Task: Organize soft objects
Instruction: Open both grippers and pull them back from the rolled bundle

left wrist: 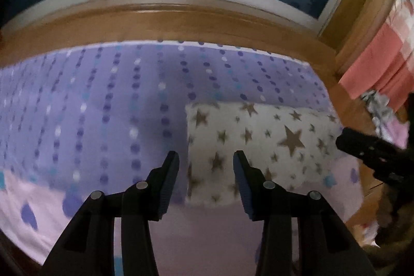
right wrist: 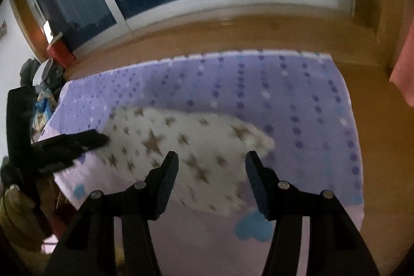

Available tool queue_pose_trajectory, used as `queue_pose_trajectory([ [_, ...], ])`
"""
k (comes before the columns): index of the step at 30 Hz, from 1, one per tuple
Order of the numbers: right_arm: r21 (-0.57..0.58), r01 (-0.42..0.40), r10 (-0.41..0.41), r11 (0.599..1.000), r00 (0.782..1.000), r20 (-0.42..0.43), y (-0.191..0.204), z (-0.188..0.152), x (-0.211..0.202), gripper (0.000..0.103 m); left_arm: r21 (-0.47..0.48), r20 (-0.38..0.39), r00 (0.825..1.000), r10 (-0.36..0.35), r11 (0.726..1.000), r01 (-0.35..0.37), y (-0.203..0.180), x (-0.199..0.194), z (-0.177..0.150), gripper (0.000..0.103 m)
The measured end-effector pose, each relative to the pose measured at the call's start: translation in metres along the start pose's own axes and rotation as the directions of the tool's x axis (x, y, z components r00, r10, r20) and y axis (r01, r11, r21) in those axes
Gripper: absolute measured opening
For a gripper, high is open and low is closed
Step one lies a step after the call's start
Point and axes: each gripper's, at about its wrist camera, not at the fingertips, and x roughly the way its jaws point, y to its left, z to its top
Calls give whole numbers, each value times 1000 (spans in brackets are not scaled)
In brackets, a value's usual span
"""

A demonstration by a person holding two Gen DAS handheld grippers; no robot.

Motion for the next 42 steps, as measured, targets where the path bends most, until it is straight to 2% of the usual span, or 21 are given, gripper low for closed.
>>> queue_pose_trajectory([
  [4,-39,70,-71,997,997,-17,20,2,30,56,65,-13,999,30,997,-29,-7,28,9,45],
  [7,-35,110,-112,993,993,-34,19,-2,54,63,17,-42,999,25,1000,-25,4,47,11,65],
  [8,-21,99,-100,995,994,-34,16,-2,53,65,-15,-49,999,16,1000,-17,11,50,12,75],
  [9,-7,88,-88,996,996,-33,13,-2,53,66,-40,-57,998,0,999,-3,17,52,13,80],
  [11,22,66,-65,998,997,-31,6,-1,52,66,-63,-65,997,-35,998,31,25,50,13,80],
  [14,85,40,-40,996,999,-5,1,0,34,64,-57,-49,998,-44,998,41,25,33,11,73],
  [17,65,31,-34,997,998,50,11,-4,6,64,-17,-25,999,-42,999,41,23,13,5,73],
  [22,32,4,-5,999,1000,9,20,-25,7,64,16,-52,997,-52,998,53,23,14,-10,73],
  [24,43,20,-19,999,999,-34,17,-32,22,64,-8,-85,995,-47,999,46,28,29,-17,74],
  [26,40,52,-50,998,996,-69,10,-38,38,65,-64,-95,992,-85,995,79,37,40,-23,74],
  [28,82,23,-17,996,996,-82,5,-39,39,66,-86,-98,990,-105,992,97,43,40,-24,74],
  [29,106,16,-7,994,996,-86,1,-39,33,64,-73,-91,992,-92,994,86,42,35,-24,74],
  [31,121,17,-10,993,998,-62,-3,-40,17,62,-36,-55,996,-66,997,64,39,21,-23,73],
  [34,109,-11,12,994,1000,-6,-1,-41,-3,62,6,-9,996,-86,996,86,32,2,-21,73],
  [36,86,-19,19,996,1000,9,3,-40,-5,62,30,-11,996,-85,996,86,26,5,-21,73],
  [40,67,47,-43,997,997,-66,9,-42,20,62,46,-70,997,-44,998,47,18,27,-26,73],
  [42,63,69,-63,996,993,-96,11,-44,30,62,18,-71,996,-54,998,56,21,31,-32,73],
])
